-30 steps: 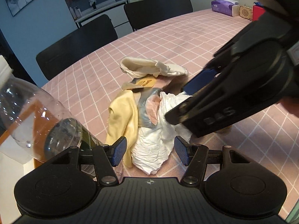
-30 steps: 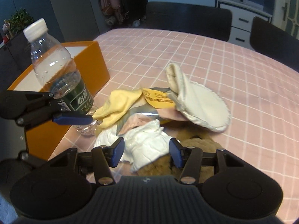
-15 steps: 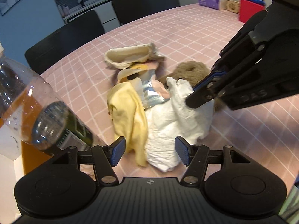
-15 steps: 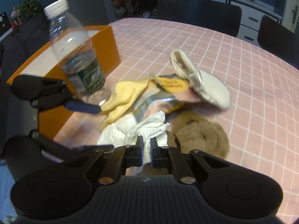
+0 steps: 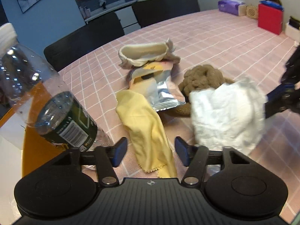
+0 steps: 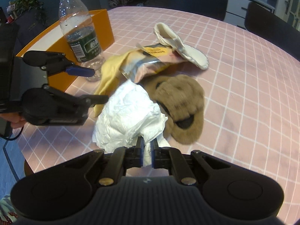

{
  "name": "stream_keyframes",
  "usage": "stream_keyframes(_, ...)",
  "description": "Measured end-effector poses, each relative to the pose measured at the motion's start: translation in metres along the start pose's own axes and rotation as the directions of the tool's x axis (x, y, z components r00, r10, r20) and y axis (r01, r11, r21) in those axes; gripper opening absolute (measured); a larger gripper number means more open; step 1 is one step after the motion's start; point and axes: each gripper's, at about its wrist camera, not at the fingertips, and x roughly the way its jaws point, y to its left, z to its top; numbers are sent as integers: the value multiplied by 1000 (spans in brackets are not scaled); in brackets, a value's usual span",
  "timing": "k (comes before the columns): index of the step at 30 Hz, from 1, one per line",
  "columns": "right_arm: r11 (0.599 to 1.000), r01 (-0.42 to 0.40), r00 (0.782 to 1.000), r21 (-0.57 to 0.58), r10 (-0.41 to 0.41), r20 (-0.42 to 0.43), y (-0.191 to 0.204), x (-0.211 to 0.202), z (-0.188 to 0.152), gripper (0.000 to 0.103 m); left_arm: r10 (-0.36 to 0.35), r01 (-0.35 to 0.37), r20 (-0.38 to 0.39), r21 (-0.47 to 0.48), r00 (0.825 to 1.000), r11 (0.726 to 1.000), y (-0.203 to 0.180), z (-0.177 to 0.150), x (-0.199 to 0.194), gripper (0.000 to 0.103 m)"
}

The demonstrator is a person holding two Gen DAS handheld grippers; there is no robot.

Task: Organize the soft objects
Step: 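Return both tools to the pile and grasp the white tissue with right tool, then grasp the yellow cloth with left tool while right tool lifts the white tissue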

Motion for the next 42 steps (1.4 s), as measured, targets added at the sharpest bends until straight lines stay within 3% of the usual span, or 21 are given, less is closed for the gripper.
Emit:
stream_keyframes(2, 1000, 7, 1000, 8, -7, 3, 0, -3, -2, 5, 26, -27, -29, -22, 999, 999, 0, 1, 9, 36)
stream_keyframes(4, 1000, 12, 1000, 16, -12, 4, 0, -7, -5, 5, 25, -27, -49, -51, 999, 998, 3, -1, 15, 7)
stream_keyframes(5, 1000, 13, 1000, 20, -13, 4, 0, -9, -6, 5, 18, -22, -48, -72, 999, 997, 5, -2, 15, 4)
stream_keyframes(11, 996, -58, 998, 72, 56, 31, 2, -32, -18, 5, -28, 29, 13, -108, 1000, 994, 12, -14, -27, 2)
stream_keyframes(16, 989, -120, 992, 91, 115, 55, 14, -48, -37, 5, -96, 98, 30, -50, 995, 994, 1, -38, -81, 2)
stream_keyframes(24, 994, -23, 1000, 108, 25, -14, 15, -24, -59, 6, -128, 126, -14, -86, 992, 988, -16, -77, -82, 3)
stream_keyframes(27, 998, 29, 1000, 64, -29, -2, 21, -26, -59, 25, -139, 137, -4, -127, 990, 982, -15, -85, -78, 10)
stream_keyframes(29, 998, 65, 998, 24, -65, 18, 27, -31, -57, 55, -133, 136, 27, -135, 991, 981, -14, -88, -83, 28)
stream_keyframes(31, 996, 91, 995, -7, -91, 47, 33, -36, -55, 74, -118, 127, 68, -152, 991, 980, -12, -90, -87, 70)
stream_keyframes(32, 995, 97, 994, -21, -95, 62, 36, -36, -53, 83, -110, 123, 85, -160, 990, 979, -12, -90, -88, 72)
stream_keyframes(38, 992, 103, 991, -68, -97, 93, 50, -12, -35, 88, -85, 99, 120, -122, 989, 988, -20, -88, -68, 72)
stream_keyframes(42, 994, 75, 995, -76, -70, 72, 54, 4, -34, 83, -136, 148, 145, -73, 980, 986, -27, -88, -61, 72)
